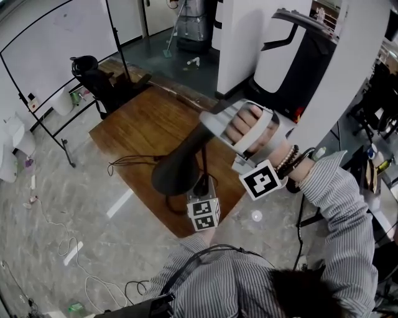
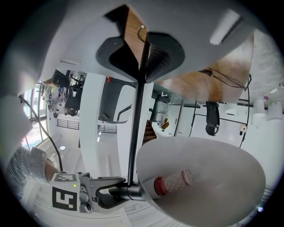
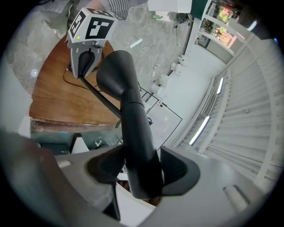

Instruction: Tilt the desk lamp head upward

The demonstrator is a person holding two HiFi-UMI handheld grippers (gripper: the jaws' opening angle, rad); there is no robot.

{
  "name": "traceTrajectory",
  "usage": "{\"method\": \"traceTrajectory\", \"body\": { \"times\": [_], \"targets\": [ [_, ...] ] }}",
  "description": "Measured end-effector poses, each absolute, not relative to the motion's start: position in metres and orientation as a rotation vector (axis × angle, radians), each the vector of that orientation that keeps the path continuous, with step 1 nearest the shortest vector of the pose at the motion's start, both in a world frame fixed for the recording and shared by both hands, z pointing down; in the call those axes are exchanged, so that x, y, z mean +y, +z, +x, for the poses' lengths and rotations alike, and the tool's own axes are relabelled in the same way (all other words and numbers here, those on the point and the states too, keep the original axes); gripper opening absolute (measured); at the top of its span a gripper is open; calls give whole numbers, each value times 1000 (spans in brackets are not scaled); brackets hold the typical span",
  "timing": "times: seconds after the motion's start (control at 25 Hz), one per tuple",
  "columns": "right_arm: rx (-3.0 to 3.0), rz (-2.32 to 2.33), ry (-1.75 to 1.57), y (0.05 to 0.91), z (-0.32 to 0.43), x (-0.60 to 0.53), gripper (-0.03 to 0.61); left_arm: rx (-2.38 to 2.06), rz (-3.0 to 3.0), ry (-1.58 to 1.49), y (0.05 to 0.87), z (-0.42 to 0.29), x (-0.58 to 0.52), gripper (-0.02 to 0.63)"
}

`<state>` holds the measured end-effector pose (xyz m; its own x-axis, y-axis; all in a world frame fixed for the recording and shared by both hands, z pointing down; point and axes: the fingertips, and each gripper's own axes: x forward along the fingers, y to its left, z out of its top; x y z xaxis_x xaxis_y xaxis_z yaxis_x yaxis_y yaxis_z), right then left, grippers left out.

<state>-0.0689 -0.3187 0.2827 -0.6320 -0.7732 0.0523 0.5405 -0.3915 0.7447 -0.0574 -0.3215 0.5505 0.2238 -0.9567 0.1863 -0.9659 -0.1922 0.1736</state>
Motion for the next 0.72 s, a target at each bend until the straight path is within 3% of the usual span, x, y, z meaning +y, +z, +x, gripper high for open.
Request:
{"method": "traceTrajectory", "body": {
  "times": [0.72],
  "targets": [
    [-1434, 842, -1752, 286, -58, -325, 245, -1808, 2237, 49, 549, -59, -322, 48]
  ]
}}
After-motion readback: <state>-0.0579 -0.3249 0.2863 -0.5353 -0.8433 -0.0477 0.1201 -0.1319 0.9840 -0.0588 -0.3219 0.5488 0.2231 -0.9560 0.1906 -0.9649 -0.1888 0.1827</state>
